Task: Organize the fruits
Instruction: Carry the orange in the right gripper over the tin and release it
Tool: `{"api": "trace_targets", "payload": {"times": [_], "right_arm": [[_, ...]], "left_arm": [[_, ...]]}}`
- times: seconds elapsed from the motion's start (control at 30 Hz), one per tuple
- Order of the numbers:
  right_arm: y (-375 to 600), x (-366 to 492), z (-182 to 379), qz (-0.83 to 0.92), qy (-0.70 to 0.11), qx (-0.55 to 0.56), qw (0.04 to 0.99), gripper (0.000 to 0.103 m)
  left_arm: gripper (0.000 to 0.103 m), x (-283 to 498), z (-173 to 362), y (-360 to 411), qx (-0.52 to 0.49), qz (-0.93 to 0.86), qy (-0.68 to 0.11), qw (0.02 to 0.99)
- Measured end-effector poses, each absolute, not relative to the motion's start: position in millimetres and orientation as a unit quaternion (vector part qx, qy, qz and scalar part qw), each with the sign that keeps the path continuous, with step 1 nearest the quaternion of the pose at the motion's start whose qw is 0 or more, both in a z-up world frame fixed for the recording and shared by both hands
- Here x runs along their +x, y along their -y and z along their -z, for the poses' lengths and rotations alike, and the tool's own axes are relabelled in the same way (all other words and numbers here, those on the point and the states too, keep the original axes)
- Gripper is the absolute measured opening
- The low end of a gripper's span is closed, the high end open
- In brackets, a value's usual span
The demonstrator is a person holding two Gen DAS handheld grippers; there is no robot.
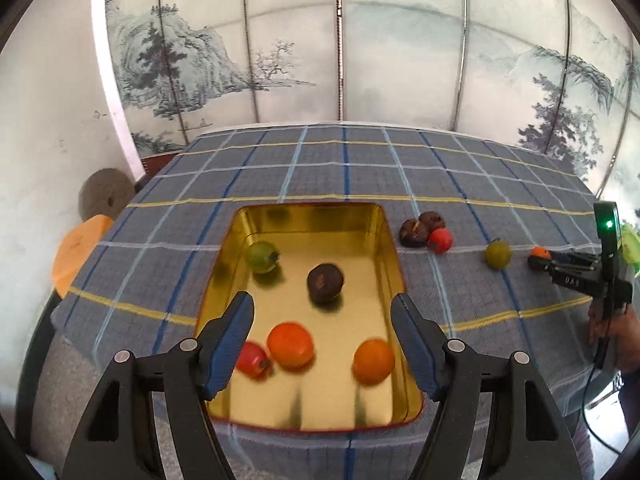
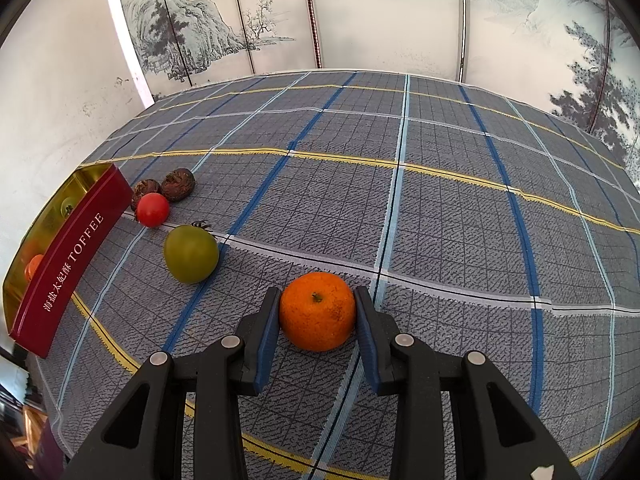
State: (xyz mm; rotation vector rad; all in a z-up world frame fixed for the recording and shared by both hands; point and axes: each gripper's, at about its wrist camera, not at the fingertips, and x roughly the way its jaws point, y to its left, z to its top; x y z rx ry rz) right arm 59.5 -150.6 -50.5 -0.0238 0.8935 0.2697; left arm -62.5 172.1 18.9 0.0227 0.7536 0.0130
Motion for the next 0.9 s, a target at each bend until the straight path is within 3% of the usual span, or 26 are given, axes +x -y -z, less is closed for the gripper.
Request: {"api": "trace_targets", "payload": {"times": [0.47, 0.9], "right_arm": [[133.5, 40.6, 41.9, -0.137, -0.430, -0.016, 0.892, 0.033], [29.9, 9.6, -18.0, -0.254, -0.387, -0.045, 0.885, 0.033]], "left_arm": [[0.072, -88.7, -23.7, -180.8, 0.042, -0.064, -0.351, 0.933], [0.072, -100.0, -23.0, -191.2, 0.058, -0.087, -0.342, 0.934]]}}
